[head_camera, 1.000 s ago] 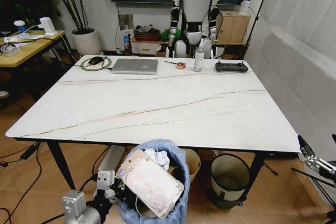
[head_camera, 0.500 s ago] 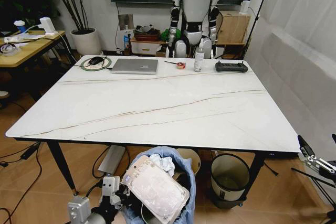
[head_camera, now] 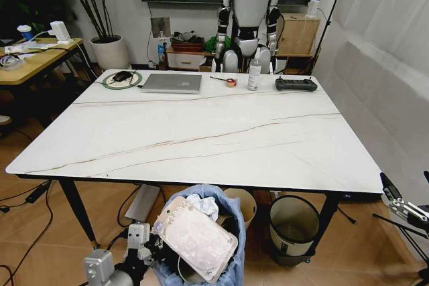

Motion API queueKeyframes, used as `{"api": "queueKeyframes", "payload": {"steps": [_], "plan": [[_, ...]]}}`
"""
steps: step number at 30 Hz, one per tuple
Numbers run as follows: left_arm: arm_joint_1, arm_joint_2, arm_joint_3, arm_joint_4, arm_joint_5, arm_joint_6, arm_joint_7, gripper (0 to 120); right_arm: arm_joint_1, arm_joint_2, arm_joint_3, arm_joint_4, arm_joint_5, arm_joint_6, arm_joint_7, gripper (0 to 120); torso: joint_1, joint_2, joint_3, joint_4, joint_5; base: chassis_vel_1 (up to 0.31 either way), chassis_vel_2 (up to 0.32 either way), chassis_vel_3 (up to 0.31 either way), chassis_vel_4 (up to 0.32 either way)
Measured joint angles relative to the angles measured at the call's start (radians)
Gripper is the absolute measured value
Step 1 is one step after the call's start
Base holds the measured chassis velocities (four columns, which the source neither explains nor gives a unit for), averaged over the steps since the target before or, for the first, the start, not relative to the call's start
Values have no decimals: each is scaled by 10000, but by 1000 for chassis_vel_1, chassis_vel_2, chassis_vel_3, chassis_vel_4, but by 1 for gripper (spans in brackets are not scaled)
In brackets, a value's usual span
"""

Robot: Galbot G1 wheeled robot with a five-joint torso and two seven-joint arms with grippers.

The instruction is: Pick up the trash bin and place the trash from the table into it.

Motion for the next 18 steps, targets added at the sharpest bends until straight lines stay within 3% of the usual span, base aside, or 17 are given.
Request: {"api": "queueKeyframes", "payload": {"steps": [18], "plan": [[-21, -222, -154, -19, -22, 13, -95, 0, 0, 0, 0, 0, 0, 0, 0, 100, -415, -946, -528, 0, 0, 0, 0, 0, 0]]}}
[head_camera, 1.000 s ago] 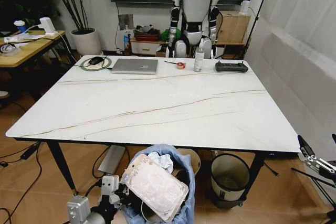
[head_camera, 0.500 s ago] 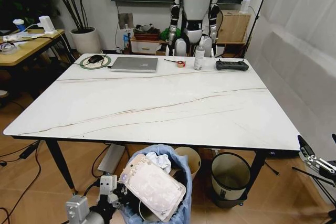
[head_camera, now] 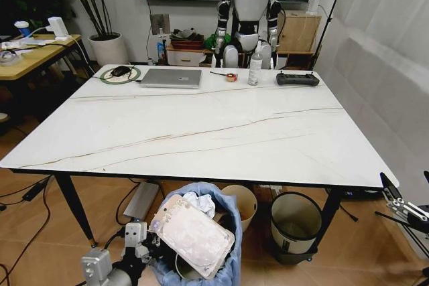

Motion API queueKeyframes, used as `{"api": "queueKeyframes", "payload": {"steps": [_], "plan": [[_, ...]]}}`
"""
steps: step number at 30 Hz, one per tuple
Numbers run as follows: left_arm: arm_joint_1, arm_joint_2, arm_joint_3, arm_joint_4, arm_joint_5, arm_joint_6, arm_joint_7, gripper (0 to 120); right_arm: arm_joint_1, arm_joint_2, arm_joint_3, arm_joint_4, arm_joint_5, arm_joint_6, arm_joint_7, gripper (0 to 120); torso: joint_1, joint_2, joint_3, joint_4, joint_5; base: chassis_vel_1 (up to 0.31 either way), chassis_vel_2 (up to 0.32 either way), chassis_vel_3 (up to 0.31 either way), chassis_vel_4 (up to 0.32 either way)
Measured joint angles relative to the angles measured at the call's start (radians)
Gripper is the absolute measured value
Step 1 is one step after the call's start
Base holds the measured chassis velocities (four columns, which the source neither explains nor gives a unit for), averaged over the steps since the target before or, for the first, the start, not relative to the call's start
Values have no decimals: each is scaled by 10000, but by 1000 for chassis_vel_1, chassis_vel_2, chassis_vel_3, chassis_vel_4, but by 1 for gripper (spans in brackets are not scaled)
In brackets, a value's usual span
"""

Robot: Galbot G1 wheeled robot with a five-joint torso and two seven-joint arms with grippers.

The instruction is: Pick up the trash bin and place the trash from the table into it.

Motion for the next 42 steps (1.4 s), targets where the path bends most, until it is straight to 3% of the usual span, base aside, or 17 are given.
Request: {"api": "queueKeyframes", "payload": {"steps": [19, 42], "plan": [[-182, -474, -73, 177, -40, 39, 0, 0, 0, 0, -1, 0, 0, 0, 0, 100, -376, -880, -506, 0, 0, 0, 0, 0, 0], [-137, -557, -64, 390, -72, 51, -51, 0, 0, -1, -1, 0, 0, 0, 0, 100, -799, -1912, -1116, 0, 0, 0, 0, 0, 0]]}}
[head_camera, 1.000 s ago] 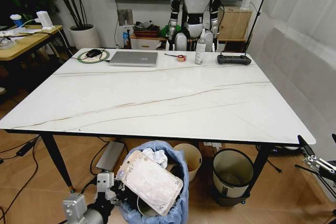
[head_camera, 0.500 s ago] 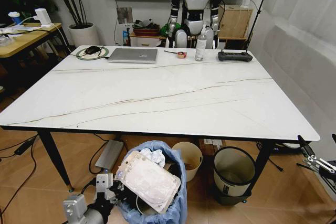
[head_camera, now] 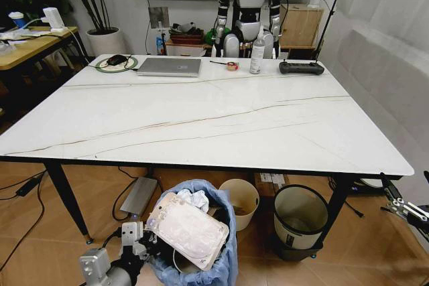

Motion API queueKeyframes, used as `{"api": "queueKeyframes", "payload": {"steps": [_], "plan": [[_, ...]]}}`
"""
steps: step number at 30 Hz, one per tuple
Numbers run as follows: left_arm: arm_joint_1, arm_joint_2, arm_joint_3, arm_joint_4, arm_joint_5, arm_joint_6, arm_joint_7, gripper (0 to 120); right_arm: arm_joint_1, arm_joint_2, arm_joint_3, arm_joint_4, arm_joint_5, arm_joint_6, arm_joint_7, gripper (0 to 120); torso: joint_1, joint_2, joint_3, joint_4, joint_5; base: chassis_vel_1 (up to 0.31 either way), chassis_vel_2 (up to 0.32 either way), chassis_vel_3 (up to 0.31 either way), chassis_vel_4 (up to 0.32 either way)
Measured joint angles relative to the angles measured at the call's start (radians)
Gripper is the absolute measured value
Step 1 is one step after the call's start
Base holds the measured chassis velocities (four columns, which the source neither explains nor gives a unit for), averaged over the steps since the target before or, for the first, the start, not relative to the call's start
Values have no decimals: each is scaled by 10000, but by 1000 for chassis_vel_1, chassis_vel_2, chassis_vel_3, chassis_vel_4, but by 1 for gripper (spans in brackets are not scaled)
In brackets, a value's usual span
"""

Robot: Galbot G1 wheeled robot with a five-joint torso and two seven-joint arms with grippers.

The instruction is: Pick up the trash bin and place the trash from the table into it.

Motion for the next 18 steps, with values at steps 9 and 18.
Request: {"api": "queueKeyframes", "payload": {"steps": [9, 18], "plan": [[-6, 24, -68, -37, -20, 0, -4, 0, 0, 0, 0, 0, 0, 0, 0, 100, -158, -399, -240, -1, 0, 0, 0, 0, 0], [-72, 33, -61, 14, -30, 9, -21, 0, 0, 0, 0, 0, 0, 0, 0, 100, -324, -785, -460, -1, -1, 0, 0, 0, 0]]}}
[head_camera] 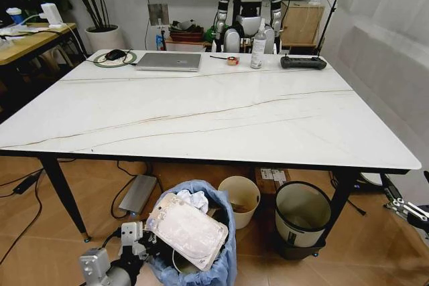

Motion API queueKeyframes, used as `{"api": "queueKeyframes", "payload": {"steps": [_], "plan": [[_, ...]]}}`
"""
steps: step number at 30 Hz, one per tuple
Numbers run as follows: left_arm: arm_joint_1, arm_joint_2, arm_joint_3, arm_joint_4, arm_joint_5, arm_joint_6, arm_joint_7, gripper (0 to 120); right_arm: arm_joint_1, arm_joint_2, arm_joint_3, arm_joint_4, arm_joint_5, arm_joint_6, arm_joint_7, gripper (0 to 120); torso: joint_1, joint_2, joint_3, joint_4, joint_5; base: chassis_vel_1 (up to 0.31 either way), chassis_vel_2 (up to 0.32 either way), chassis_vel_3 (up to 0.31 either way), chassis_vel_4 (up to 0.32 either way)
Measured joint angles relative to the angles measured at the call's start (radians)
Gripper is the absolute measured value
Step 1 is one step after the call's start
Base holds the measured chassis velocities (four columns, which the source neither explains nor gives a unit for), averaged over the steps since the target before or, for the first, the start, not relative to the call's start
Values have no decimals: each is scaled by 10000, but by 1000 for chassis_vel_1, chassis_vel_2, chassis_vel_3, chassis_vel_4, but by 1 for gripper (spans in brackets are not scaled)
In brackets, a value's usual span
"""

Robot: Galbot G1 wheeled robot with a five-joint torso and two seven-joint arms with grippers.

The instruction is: Pick up the trash bin and place the trash from the table into it.

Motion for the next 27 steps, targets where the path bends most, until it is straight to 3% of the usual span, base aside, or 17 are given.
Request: {"api": "queueKeyframes", "payload": {"steps": [27], "plan": [[-70, 0, -10, 153, -98, 17, -74, 0, 0, 0, 0, 0, 0, 0, 0, 100, -425, -1111, -687, 0, 1, 0, 0, 0, 0]]}}
